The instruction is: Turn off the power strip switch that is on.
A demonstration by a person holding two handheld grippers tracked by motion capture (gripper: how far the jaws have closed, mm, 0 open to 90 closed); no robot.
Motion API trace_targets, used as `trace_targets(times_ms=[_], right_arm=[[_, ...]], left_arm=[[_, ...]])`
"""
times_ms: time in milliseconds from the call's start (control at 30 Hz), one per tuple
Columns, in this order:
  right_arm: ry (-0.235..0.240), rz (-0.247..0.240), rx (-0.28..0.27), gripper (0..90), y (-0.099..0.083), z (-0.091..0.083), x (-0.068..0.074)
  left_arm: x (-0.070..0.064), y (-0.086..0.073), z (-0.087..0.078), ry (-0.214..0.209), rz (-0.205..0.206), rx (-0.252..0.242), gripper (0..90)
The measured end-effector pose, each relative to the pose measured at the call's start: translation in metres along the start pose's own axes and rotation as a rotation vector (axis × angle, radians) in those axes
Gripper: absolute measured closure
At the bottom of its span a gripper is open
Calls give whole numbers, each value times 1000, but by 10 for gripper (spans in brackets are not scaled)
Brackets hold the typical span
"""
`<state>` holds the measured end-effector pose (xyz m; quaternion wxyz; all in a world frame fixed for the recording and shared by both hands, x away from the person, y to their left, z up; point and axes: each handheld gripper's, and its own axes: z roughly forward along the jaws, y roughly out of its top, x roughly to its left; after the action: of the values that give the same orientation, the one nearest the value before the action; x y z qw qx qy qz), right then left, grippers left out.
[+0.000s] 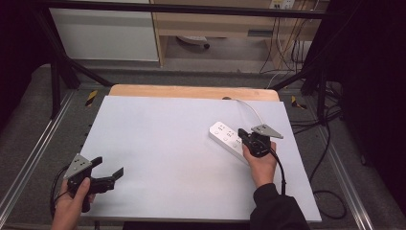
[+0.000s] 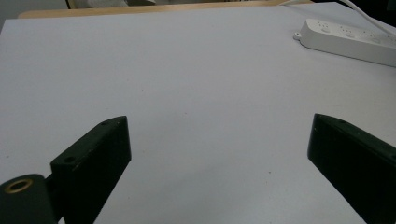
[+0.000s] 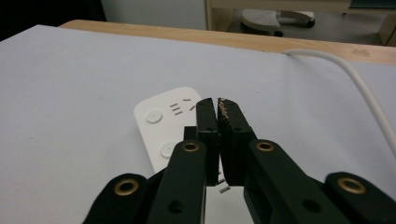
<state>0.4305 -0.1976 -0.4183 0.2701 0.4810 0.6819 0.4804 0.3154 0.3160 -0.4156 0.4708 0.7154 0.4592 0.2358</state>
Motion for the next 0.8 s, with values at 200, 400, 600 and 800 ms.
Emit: trace_targets(times_ms=[200, 400, 600, 800], right_arm=[[25, -18, 6, 900, -3, 3, 6], [44, -11, 21, 900, -8, 7, 8], [33, -6, 28, 900, -12, 9, 7], [22, 7, 34, 900, -13, 10, 5]], left_arm=[[0, 0, -1, 0, -1, -3, 60], [1, 0, -1, 0, -2, -5, 60], [1, 0, -1, 0, -2, -5, 60], [1, 0, -1, -3, -1, -7, 60]])
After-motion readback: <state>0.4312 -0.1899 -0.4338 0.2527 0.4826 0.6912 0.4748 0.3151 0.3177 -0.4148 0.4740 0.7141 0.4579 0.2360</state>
